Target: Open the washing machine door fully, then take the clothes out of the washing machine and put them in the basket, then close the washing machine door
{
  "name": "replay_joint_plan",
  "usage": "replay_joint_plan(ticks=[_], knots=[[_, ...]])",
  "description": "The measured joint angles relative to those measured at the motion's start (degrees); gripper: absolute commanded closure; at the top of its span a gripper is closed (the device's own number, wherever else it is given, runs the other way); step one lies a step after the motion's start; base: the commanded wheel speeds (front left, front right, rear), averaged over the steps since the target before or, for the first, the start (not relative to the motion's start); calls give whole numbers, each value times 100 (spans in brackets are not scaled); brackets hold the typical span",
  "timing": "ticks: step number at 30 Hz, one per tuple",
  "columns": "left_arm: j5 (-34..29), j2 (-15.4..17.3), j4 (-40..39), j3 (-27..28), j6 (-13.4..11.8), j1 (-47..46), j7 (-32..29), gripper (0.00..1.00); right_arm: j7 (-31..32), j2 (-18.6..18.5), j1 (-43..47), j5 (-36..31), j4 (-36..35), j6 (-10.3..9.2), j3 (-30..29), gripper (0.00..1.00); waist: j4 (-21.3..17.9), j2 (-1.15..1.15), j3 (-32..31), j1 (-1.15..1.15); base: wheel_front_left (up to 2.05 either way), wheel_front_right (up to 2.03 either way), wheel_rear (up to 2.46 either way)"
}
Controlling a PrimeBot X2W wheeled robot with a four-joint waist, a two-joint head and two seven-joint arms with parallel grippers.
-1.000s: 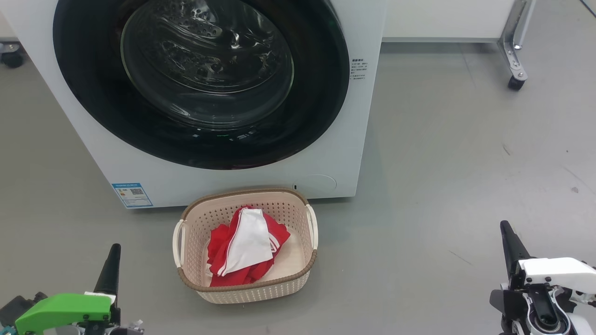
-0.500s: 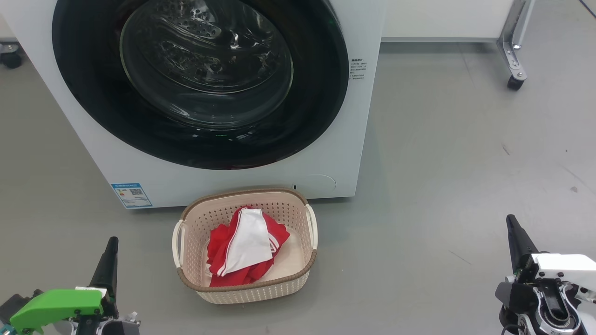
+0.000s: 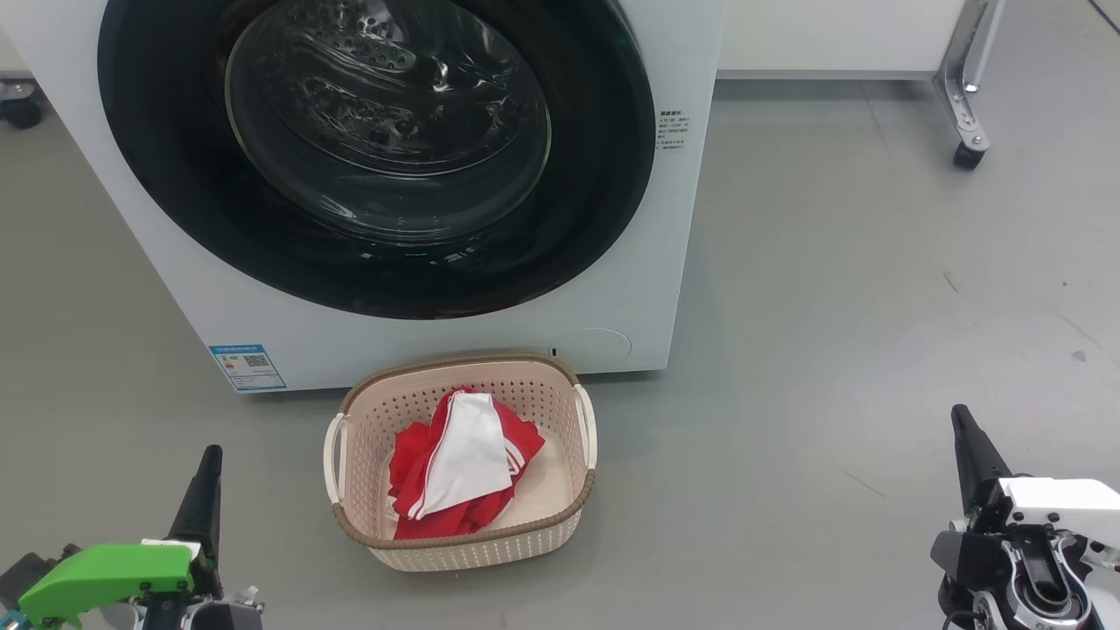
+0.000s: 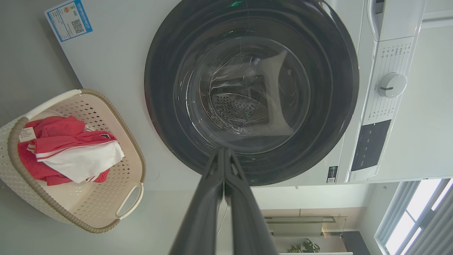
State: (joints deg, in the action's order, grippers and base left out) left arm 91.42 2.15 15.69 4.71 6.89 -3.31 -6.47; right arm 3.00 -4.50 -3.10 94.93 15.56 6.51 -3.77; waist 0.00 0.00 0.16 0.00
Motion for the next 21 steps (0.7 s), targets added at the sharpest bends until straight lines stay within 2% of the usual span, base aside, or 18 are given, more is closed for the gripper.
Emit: replay_joint_plan(ticks=[21], knots=[[0, -1, 0, 1, 0, -1, 0, 100, 24, 1, -1, 0, 25, 15, -12, 100, 0, 0, 0, 0, 0, 0, 0]])
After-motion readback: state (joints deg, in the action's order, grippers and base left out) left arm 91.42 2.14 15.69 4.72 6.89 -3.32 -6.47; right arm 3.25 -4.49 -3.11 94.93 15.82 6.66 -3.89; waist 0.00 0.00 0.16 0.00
